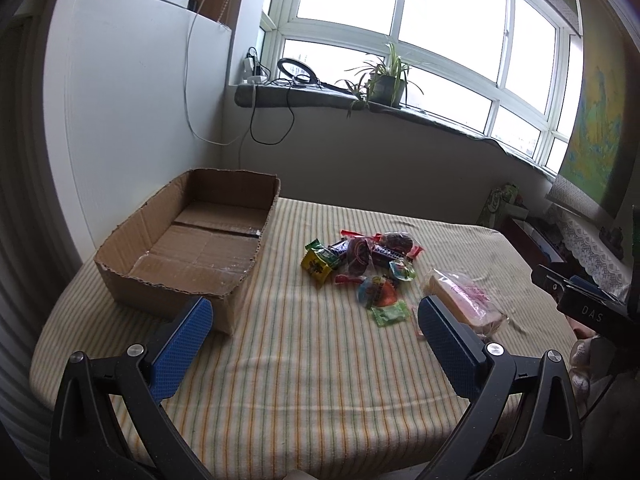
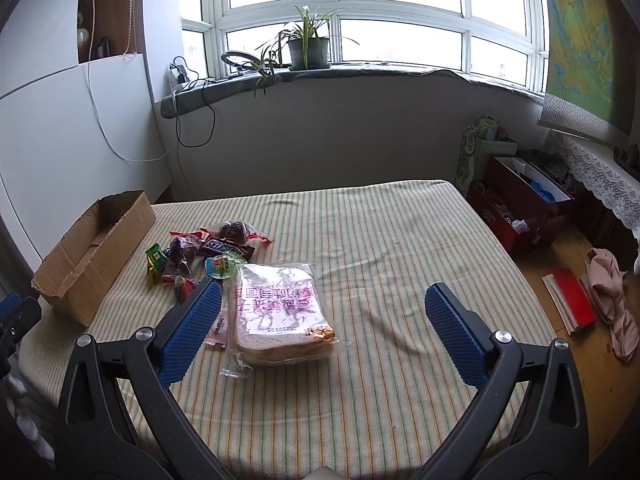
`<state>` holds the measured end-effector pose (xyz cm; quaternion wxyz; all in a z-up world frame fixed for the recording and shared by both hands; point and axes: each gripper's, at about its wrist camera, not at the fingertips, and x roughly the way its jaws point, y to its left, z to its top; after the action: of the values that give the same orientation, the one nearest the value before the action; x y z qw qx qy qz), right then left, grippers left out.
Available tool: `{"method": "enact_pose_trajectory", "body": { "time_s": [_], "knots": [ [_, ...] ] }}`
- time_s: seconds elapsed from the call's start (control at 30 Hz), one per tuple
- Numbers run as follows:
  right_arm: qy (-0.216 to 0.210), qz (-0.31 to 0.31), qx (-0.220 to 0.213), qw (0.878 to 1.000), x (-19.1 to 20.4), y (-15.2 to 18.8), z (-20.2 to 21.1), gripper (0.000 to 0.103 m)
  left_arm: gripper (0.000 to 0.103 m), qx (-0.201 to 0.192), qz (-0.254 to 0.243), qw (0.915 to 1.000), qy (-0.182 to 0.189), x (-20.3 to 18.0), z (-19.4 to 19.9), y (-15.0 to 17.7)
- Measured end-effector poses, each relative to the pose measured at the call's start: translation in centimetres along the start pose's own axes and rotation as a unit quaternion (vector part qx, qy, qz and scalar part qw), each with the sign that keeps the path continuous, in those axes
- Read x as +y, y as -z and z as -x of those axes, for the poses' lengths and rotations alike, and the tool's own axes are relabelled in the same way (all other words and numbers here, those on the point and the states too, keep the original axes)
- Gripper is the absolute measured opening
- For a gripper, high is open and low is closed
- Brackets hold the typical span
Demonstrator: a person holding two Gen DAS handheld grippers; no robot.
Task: Organize snacks
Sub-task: 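Move the right tool toward the bagged bread loaf, then close the right tool on the bagged bread loaf and lift it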
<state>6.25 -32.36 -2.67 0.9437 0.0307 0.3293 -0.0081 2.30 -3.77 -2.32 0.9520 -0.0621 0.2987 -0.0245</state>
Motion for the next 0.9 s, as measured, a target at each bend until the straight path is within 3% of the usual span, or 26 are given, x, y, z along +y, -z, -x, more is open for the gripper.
{"method": "enact_pose_trajectory", "body": {
  "time_s": [0.13, 0.33, 0.53, 0.67, 0.9],
  "knots": [
    [-0.019, -0.006, 0.018, 1.0, -1.0, -0.1, -0.9, 0.103, 0.102, 0.024, 0.002, 0.9995, 0.019, -0.9, -0.9, 0.2],
    [-0.087, -0.026, 0.058, 0.994, -2.4, 0.0, -3.0, 0.103, 0.102, 0.04, -0.001, 0.9979, 0.052, -2.5, -2.7, 0.2],
    [-0.161, -0.051, 0.096, 0.981, -3.3, 0.6, -5.5, 0.103, 0.102, 0.059, 0.01, 0.9921, 0.11, -4.0, -4.7, 0.7],
    [-0.209, -0.087, 0.129, 0.965, -4.0, 1.2, -7.6, 0.103, 0.102, 0.089, -0.002, 0.9883, 0.124, -5.6, -6.2, 1.0],
    [-0.237, -0.109, 0.161, 0.952, -4.7, 1.4, -11.0, 0.092, 0.079, 0.129, 0.002, 0.9763, 0.174, -7.9, -8.9, 1.0]
  ]
}}
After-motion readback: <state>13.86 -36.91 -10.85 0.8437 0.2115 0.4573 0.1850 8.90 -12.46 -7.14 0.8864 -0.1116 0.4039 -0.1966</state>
